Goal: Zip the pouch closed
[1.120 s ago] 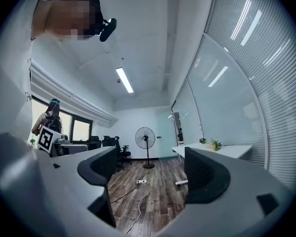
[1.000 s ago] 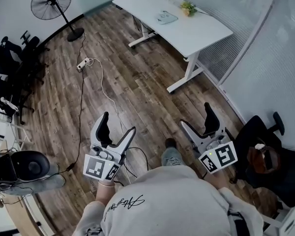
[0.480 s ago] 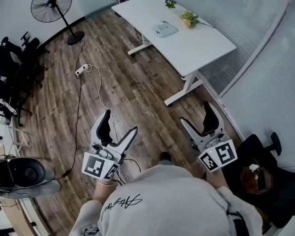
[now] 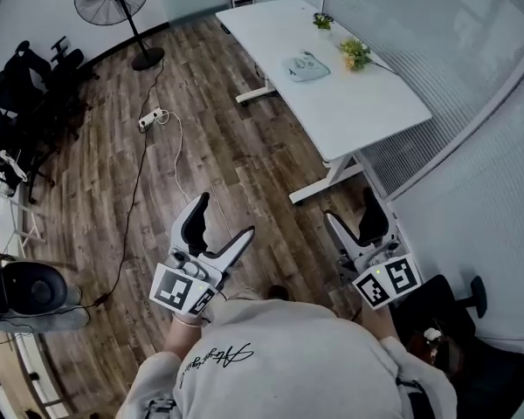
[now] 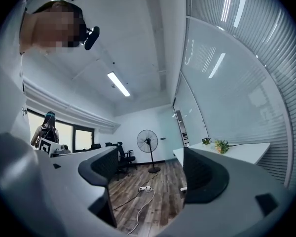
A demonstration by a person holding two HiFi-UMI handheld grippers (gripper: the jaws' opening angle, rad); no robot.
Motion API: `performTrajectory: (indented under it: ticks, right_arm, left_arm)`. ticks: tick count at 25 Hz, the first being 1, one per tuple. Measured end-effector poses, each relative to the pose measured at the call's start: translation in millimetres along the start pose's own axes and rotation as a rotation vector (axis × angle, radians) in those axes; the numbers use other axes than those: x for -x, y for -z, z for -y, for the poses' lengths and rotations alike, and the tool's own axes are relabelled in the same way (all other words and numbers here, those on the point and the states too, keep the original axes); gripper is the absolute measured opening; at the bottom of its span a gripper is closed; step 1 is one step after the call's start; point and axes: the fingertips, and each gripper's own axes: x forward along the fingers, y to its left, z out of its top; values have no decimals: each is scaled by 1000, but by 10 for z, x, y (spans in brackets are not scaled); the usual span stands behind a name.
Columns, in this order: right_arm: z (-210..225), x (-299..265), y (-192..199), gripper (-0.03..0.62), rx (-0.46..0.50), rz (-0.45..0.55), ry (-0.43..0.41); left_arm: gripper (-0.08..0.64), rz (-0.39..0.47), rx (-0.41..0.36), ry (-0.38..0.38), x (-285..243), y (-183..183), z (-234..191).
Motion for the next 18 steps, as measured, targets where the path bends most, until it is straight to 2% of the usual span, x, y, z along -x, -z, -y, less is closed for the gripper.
performTrajectory:
  ticks: [5, 9, 12, 16, 18]
  right_arm:
    - [-41, 5, 84, 396, 4, -19, -6]
    - [-43, 34, 50, 396, 8, -9, -25]
    - [-10, 67, 44, 394, 48, -10, -10]
    - [70, 74, 68, 394, 23, -16, 0]
    - [111, 103, 43, 394, 41, -17, 5]
  left_arm:
    - [402, -25, 30, 4, 21, 104, -27]
    - [399, -17, 15, 25, -75, 53, -6]
    - [399, -20, 14, 45, -135, 73, 20]
    - [399, -36, 22, 58, -207, 112, 54]
    - [392, -46, 30, 69, -249, 131, 62]
